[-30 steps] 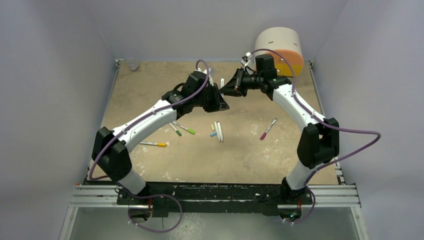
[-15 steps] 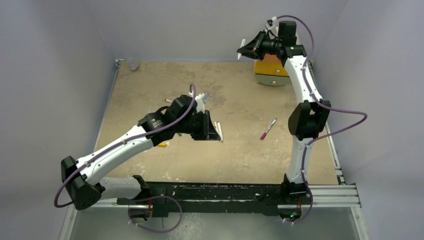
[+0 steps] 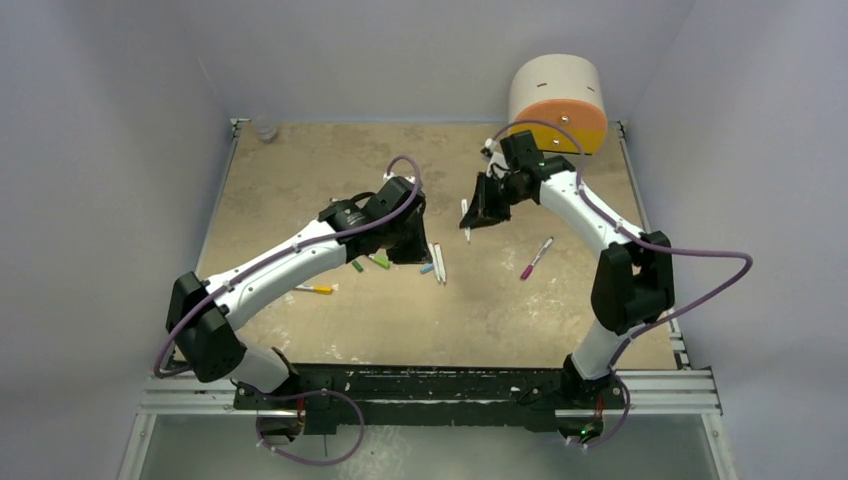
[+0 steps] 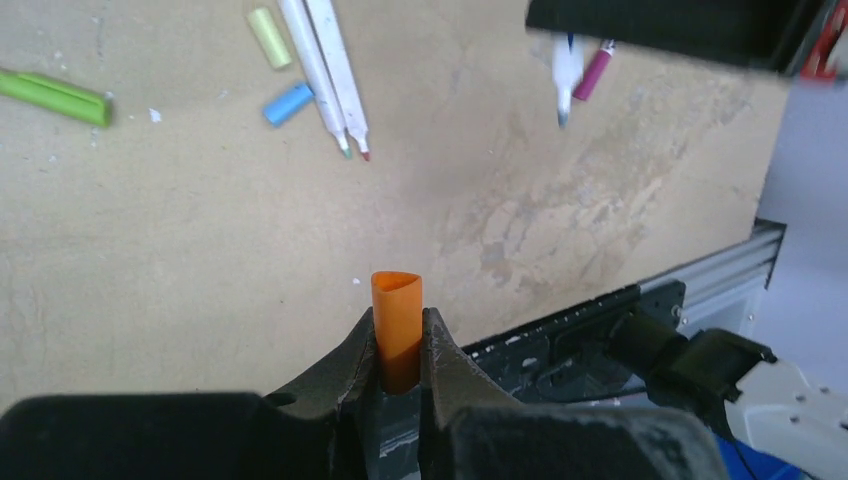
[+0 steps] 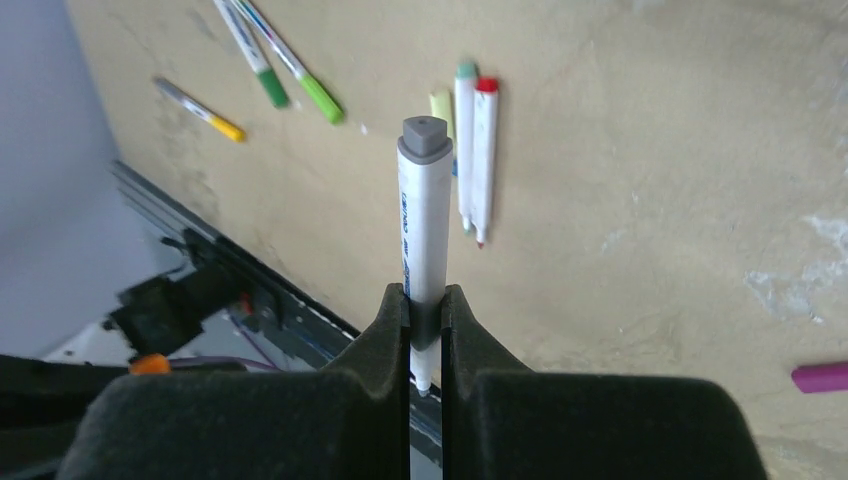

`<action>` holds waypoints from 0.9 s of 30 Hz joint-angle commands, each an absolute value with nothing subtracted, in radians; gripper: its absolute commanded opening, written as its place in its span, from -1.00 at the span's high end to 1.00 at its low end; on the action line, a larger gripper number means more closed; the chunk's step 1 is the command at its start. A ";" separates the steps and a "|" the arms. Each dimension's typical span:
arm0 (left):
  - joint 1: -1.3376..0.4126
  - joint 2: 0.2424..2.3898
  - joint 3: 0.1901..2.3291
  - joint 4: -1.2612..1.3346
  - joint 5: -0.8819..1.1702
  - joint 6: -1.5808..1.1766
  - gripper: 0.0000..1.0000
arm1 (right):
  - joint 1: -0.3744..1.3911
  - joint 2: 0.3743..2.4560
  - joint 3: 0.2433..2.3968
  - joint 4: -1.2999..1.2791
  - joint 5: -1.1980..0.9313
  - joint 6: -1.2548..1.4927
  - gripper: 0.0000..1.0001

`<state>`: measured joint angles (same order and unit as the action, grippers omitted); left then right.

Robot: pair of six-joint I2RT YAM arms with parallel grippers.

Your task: Open the pen caps

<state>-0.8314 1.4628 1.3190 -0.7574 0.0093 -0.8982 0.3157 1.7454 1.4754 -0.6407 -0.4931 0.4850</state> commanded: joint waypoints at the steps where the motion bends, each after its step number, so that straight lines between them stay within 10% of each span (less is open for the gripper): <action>1: -0.776 1.482 1.382 -0.777 -0.066 -0.894 1.00 | 0.345 1.643 1.337 -0.585 -0.380 0.420 1.00; 27: -0.690 1.504 1.378 -0.774 -0.017 -0.866 1.00 | 0.422 1.763 1.219 -0.437 -0.347 0.426 1.00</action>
<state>-0.6895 1.5074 1.3315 -0.7738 -0.0181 -0.8932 0.4187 1.7679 1.2182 -0.4564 -0.3565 0.4335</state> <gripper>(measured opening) 0.091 0.049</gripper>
